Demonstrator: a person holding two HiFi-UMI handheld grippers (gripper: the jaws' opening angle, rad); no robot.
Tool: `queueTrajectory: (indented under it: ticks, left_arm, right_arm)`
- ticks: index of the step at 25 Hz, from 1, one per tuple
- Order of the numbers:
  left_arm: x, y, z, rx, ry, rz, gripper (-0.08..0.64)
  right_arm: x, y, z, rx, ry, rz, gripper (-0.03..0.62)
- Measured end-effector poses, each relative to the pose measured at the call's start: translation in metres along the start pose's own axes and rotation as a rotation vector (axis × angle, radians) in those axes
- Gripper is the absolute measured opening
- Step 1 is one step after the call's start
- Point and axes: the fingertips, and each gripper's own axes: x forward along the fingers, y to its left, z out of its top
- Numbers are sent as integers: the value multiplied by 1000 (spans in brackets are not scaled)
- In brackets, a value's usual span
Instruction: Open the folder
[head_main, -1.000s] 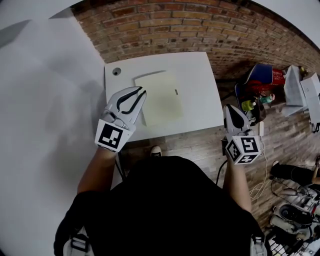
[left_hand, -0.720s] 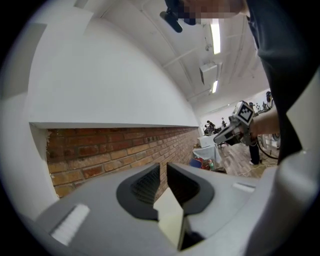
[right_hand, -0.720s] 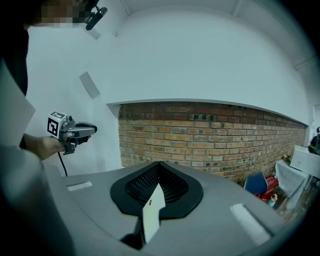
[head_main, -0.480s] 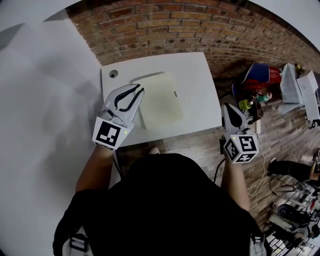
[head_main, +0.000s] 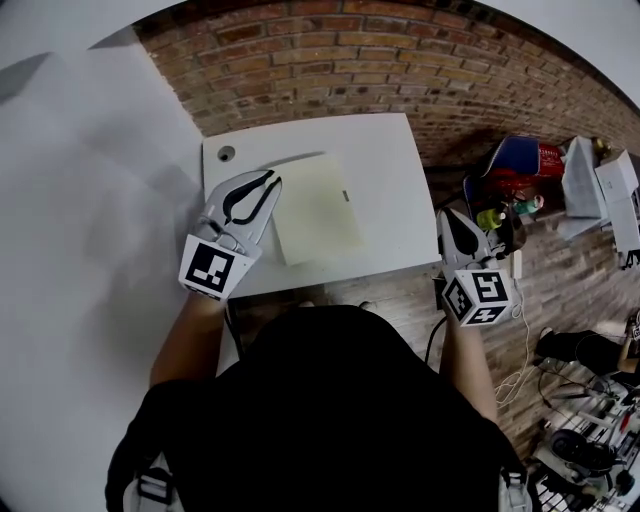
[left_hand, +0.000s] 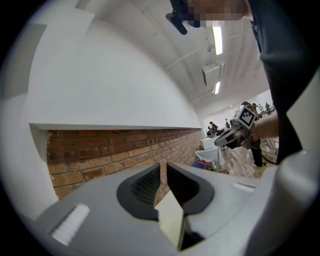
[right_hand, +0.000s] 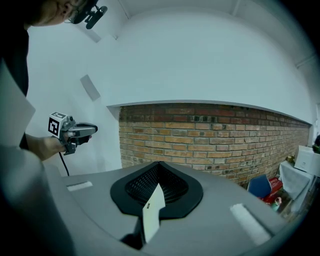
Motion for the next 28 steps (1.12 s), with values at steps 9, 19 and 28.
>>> queueTrajectory:
  ticks: [9,19,28]
  left_arm:
    - [23,-34,16,-11,19,66,40]
    - [36,-64,15,-21,61,145,40]
    - [43,-88,-11,-8,138,133,41]
  right_arm:
    - [-1,-46,5,-29,-11,78,0]
    - [-7,-80,-3,-27,-8,146,0]
    - [-16,-81,-15,-30,9,178,0]
